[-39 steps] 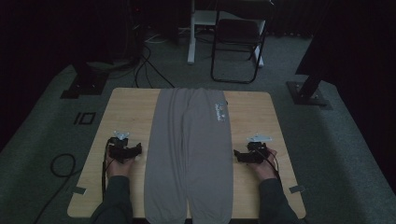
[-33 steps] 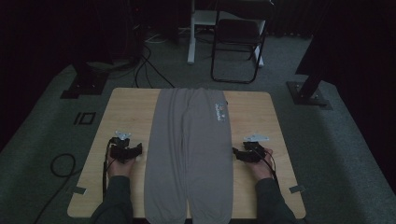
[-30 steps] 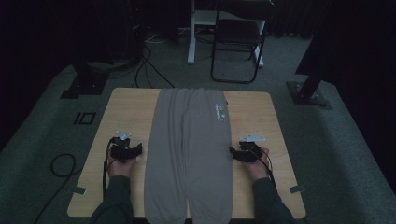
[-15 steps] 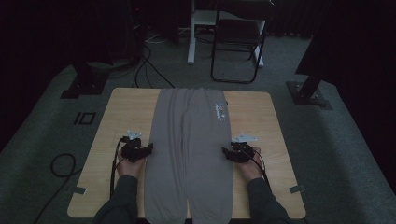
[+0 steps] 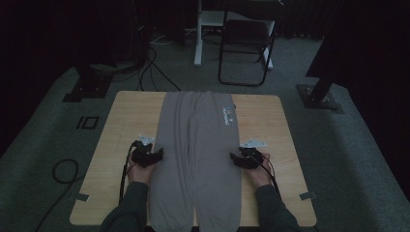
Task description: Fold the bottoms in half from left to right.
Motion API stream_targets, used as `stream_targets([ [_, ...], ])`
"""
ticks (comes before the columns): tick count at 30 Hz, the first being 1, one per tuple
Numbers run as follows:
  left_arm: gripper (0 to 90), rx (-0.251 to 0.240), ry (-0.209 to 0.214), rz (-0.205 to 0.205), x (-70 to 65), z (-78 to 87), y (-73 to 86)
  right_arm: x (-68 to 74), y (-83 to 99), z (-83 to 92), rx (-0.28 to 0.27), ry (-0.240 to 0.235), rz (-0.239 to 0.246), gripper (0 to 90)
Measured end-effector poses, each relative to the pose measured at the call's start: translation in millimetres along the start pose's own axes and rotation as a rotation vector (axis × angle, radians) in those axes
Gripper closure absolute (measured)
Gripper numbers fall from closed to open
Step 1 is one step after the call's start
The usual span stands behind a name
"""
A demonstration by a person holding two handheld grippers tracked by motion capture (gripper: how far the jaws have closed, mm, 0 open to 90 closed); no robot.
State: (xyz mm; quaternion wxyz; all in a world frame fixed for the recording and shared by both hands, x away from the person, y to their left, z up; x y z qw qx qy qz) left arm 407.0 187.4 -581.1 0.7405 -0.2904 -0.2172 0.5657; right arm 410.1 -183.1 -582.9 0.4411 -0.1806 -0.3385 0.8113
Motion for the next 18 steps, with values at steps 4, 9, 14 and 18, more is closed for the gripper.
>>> stream_targets([
  [4, 58.6, -0.001, 0.014, -0.013, -1.6, 2.8, 0.9, 0.2, 0.2, 0.2, 0.0, -0.001, 0.001, 47.8],
  [9, 80.9, -0.001, 0.028, 0.011, 6.7, 6.5, 4.4, 0.3, 0.6, 0.4, 0.0, -0.004, 0.004, 47.1],
  [14, 87.6, 0.007, 0.024, 0.031, 15.8, 10.5, 7.9, 0.3, 0.8, 0.5, 0.0, -0.005, 0.006, 47.0],
  [18, 88.0, 0.011, 0.008, 0.038, 20.7, 13.1, 10.0, 0.4, 0.9, 0.7, -0.001, -0.006, 0.006, 46.9],
])
Point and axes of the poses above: each handheld gripper's, and its own axes: z roughly backward along the jaws, y roughly out of its underside, x roughly to its left, the point moved 4 cm from there along -z, roughly forward along the jaws, and after that the axes turned 4 degrees about x, right-handed, at the moved point
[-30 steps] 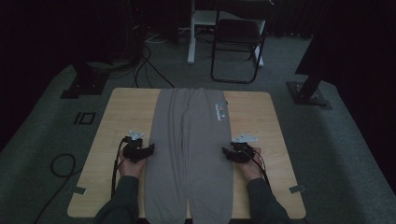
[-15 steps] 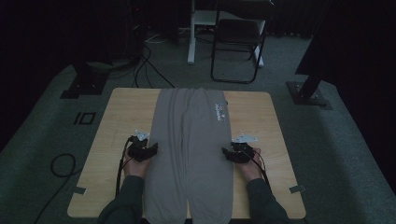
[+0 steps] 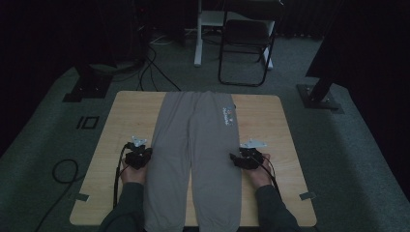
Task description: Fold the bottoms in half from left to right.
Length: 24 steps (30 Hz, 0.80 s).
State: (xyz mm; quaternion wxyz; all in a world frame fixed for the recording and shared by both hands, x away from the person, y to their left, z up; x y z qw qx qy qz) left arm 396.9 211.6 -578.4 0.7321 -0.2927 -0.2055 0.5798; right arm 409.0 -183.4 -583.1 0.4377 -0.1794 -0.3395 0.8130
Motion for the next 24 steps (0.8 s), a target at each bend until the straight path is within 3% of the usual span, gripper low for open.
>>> stream_targets([
  [5, 88.6, -0.003, -0.003, 0.02, 1.9, 0.5, 0.5, 0.0, 0.0, 0.0, 0.0, -0.001, 0.0, 46.8],
  [10, 88.8, -0.015, 0.022, 0.016, -0.1, 0.6, -0.9, 0.0, 0.0, 0.1, 0.0, -0.002, 0.001, 46.3],
  [13, 88.8, -0.042, 0.053, 0.03, -2.2, 4.5, -4.4, 0.2, 0.2, 0.2, 0.001, -0.005, 0.002, 45.7],
  [14, 88.8, -0.069, 0.093, 0.042, -4.3, 8.3, -8.0, 0.3, 0.4, 0.3, 0.002, -0.006, 0.003, 45.3],
  [15, 88.8, -0.078, 0.107, 0.043, -5.5, 10.8, -10.4, 0.3, 0.4, 0.4, 0.002, -0.008, 0.004, 44.6],
  [19, 88.8, -0.117, 0.143, 0.031, -13.0, 18.2, -18.7, 0.4, 0.8, 0.8, 0.003, -0.014, 0.009, 43.4],
  [24, 88.8, -0.159, 0.205, -0.03, -41.2, 28.3, -36.2, -0.9, 1.5, 1.7, 0.002, -0.034, 0.002, 41.8],
])
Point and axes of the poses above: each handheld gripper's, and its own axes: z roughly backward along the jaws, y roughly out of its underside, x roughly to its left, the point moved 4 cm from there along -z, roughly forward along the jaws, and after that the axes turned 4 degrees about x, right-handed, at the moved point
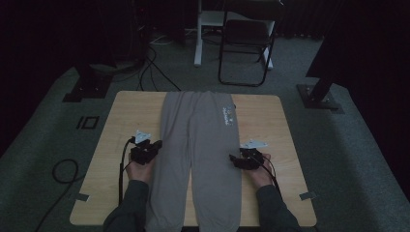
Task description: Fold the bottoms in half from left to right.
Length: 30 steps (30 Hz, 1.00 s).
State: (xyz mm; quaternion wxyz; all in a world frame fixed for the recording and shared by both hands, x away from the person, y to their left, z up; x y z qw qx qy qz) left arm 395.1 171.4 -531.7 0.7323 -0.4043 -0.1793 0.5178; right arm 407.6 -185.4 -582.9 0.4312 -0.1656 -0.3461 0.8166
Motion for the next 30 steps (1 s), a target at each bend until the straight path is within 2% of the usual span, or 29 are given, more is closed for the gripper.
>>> stream_targets([
  [3, 88.8, -0.003, 0.024, -0.038, -14.6, -3.9, -10.3, -1.7, 0.3, 0.7, -0.004, -0.014, -0.016, 41.8],
  [5, 88.8, -0.004, 0.03, -0.046, -19.1, -5.5, -13.6, -1.8, 0.5, 0.8, -0.003, -0.012, -0.012, 41.8],
  [7, 88.8, -0.009, 0.055, -0.071, -32.3, -10.8, -23.3, -0.9, 1.2, 1.1, 0.001, -0.001, 0.007, 41.7],
  [10, 88.8, -0.01, 0.072, -0.105, -44.9, -16.0, -31.6, -0.8, 1.6, 1.8, 0.008, 0.001, 0.014, 40.6],
  [13, 88.8, -0.006, 0.082, -0.121, -52.7, -20.2, -35.5, -7.8, 2.0, 5.9, 0.01, 0.037, 0.015, 40.8],
  [18, 88.8, 0.01, 0.103, -0.168, -73.1, -33.4, -41.0, -30.5, 7.4, 18.0, -0.004, 0.072, -0.048, 42.4],
  [20, 88.8, 0.01, 0.103, -0.168, -73.1, -33.4, -41.0, -33.9, 9.4, 19.1, 0.0, 0.083, -0.05, 42.4],
  [21, 88.8, 0.014, 0.11, -0.18, -79.4, -36.9, -42.5, -33.9, 9.4, 19.1, 0.0, 0.083, -0.05, 42.6],
  [22, 88.8, 0.015, 0.12, -0.185, -85.2, -40.0, -44.2, -39.4, 13.2, 20.1, 0.017, 0.117, -0.049, 43.0],
  [25, 88.9, 0.019, 0.132, -0.194, -92.7, -43.2, -47.4, -40.9, 14.4, 19.5, 0.029, 0.138, -0.043, 43.1],
  [26, 89.0, 0.016, 0.154, -0.2, -102.2, -44.8, -53.1, -41.1, 14.2, 18.9, 0.023, 0.134, -0.045, 43.2],
  [27, 89.0, 0.016, 0.154, -0.2, -102.2, -44.8, -53.1, -41.1, 14.2, 18.9, 0.023, 0.134, -0.045, 43.2],
  [28, 89.0, 0.004, 0.178, -0.209, -114.9, -45.3, -61.1, -41.9, 14.3, 18.5, 0.021, 0.131, -0.05, 43.1],
  [30, 89.0, -0.013, 0.203, -0.223, -129.1, -45.1, -70.0, -43.0, 14.7, 18.4, 0.019, 0.128, -0.061, 43.1],
])
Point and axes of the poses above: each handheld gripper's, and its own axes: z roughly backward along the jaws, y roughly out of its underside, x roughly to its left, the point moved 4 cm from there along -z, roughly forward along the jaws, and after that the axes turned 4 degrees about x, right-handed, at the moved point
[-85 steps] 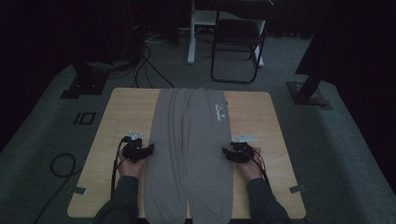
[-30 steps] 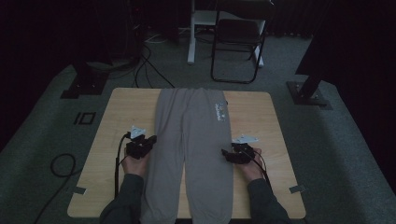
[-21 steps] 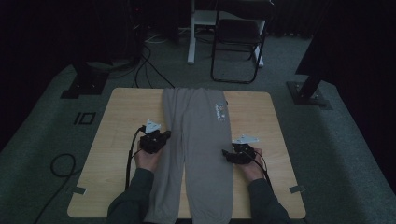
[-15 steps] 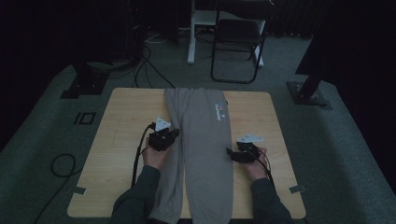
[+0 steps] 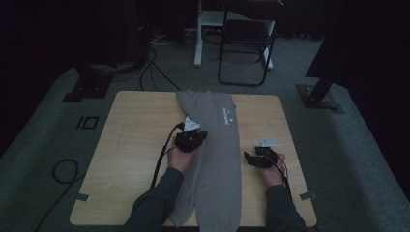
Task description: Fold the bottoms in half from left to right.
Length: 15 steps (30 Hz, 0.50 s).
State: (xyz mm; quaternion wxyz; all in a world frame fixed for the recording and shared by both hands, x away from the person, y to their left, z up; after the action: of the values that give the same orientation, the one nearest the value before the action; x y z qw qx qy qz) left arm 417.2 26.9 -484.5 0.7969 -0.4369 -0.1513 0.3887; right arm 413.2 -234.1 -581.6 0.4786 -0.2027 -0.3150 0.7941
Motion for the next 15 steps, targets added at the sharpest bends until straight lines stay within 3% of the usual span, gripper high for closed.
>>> stream_targets([
  [2, 89.0, 0.0, 0.0, 0.0, 0.0, 0.0, 0.0, -0.7, 0.1, -0.1, -0.002, -0.001, -0.003, 43.1],
  [4, 89.0, -0.017, 0.052, -0.015, -23.8, -13.9, -18.1, -1.7, 0.9, -0.3, -0.004, -0.01, -0.015, 43.0],
  [8, 89.0, 0.008, 0.102, -0.024, -42.8, -37.9, -20.0, -2.4, 1.0, -0.5, -0.007, -0.009, -0.018, 42.9],
  [12, 89.0, 0.064, 0.132, -0.028, -53.3, -64.4, -12.8, -2.8, 0.8, -1.0, -0.01, -0.01, -0.019, 42.9],
  [13, 89.0, 0.064, 0.132, -0.028, -53.3, -64.4, -12.8, -2.8, 0.7, -1.0, -0.01, -0.009, -0.018, 42.9],
  [15, 88.4, 0.129, 0.156, -0.022, -53.3, -80.5, -2.3, -2.6, 0.6, -1.1, -0.01, -0.008, -0.021, 42.9],
])
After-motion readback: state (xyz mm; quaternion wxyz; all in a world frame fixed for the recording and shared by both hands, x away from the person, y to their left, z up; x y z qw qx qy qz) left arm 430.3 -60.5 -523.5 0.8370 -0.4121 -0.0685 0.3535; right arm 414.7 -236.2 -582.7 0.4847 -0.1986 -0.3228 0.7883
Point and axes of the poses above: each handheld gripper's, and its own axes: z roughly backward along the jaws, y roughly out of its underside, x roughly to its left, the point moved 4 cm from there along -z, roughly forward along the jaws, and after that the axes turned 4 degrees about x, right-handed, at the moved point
